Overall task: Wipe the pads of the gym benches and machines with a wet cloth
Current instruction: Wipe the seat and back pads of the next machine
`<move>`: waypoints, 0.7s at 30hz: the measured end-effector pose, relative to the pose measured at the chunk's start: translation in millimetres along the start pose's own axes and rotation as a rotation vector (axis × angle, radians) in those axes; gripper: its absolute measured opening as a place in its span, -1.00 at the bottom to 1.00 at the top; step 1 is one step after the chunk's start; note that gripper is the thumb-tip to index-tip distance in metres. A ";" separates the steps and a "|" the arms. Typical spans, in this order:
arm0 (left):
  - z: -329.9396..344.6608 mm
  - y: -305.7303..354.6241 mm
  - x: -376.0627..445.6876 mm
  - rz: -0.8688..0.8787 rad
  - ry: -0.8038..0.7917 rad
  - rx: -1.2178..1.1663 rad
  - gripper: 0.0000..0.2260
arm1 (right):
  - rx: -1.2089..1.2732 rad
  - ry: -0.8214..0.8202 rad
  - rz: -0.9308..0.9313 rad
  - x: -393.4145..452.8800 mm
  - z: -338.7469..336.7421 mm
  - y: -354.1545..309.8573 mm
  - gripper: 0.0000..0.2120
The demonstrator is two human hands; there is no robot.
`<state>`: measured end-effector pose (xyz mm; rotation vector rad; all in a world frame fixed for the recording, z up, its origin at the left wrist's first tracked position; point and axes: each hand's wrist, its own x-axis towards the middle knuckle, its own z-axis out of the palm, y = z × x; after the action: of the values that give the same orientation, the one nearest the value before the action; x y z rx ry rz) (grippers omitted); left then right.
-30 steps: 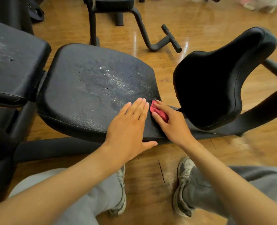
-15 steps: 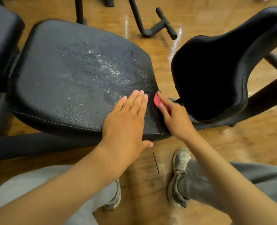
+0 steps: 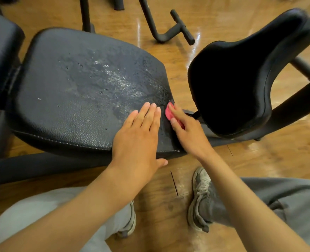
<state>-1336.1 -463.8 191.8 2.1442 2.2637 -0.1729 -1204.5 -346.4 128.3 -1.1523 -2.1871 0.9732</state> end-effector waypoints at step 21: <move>-3.0 -2.8 -3.2 -0.047 0.007 -0.029 0.11 | 0.019 -0.017 -0.187 -31.1 5.3 -20.1 -0.60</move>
<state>-1338.5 -466.8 195.3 2.0824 2.3073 -0.1320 -1201.8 -382.5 137.8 -0.9149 -2.2467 0.9236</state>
